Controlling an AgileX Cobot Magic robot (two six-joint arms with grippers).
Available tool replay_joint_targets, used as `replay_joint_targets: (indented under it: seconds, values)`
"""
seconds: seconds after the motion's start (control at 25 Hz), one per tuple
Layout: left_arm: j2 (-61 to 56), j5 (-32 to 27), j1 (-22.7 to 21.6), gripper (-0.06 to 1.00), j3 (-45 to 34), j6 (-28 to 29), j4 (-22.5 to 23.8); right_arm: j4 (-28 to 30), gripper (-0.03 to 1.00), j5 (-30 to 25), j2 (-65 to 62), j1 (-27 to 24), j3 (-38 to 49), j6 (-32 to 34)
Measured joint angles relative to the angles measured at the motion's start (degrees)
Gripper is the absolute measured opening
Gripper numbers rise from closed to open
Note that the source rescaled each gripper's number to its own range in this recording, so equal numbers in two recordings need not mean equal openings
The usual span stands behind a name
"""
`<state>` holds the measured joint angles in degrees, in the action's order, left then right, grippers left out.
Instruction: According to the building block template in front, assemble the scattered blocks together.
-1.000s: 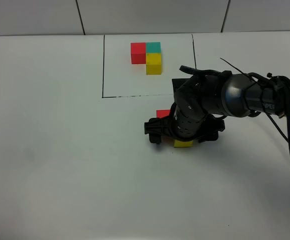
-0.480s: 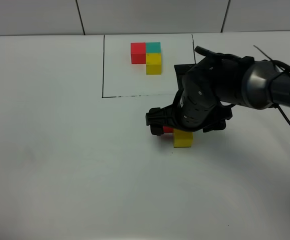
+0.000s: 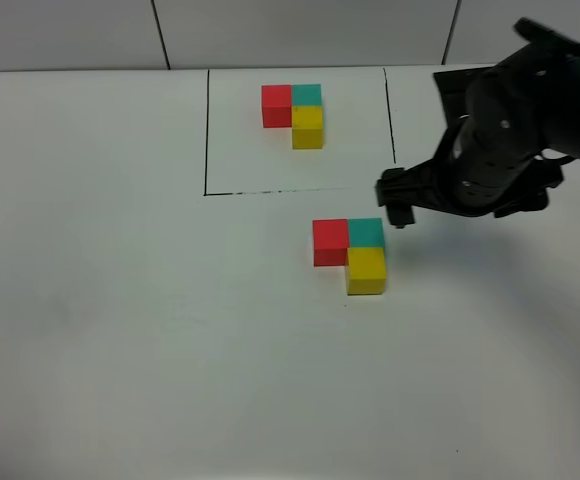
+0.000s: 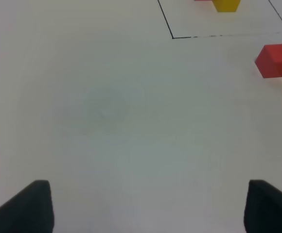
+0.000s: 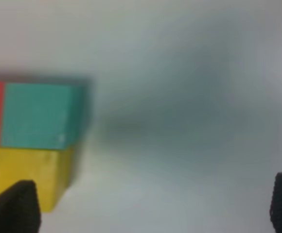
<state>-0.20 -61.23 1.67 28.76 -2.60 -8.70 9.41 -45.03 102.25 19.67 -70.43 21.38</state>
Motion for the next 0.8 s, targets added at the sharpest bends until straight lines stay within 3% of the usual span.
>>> replay_joint_targets:
  seconds: [0.28,0.4,0.8]
  values:
    - [0.0,0.0,0.0,0.7,0.0,0.0,0.0,-0.5,0.92,-0.2,-0.7,-14.4,3.0,-9.2]
    - [0.0,0.0,0.0,0.7,0.0,0.0,0.0,-2.0,0.9,0.6,-1.0,-17.9,3.0,-12.5]
    - [0.0,0.0,0.0,0.7,0.0,0.0,0.0,-4.3,0.85,1.3,-11.0,-20.0,4.5,-16.5]
